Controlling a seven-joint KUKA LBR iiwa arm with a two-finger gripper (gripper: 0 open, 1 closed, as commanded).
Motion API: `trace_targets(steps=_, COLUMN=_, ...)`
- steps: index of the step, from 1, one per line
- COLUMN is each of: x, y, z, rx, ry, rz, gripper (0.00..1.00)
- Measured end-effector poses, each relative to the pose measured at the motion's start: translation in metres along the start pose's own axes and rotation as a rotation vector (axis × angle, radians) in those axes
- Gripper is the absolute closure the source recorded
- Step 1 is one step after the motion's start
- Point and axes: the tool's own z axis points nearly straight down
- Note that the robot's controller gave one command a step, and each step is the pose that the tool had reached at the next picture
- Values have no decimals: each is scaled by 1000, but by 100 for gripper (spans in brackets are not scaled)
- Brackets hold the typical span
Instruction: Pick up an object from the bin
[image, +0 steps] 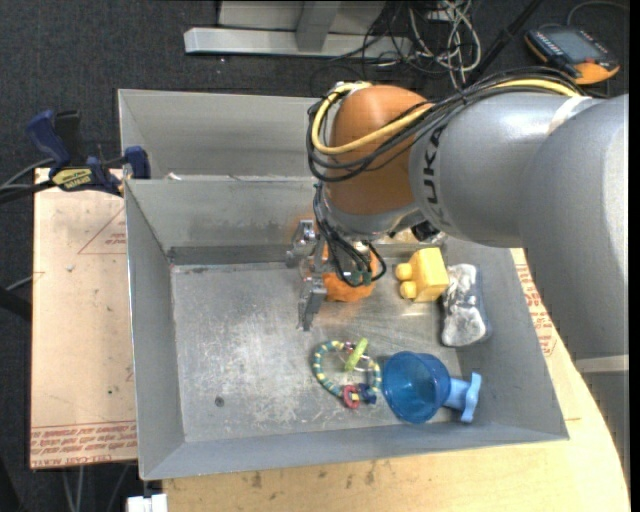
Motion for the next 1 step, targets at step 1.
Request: trace_targets(steps=1, x=-2, y=0, z=-5, rx=-1, ry=-8, rz=2, gripper=0)
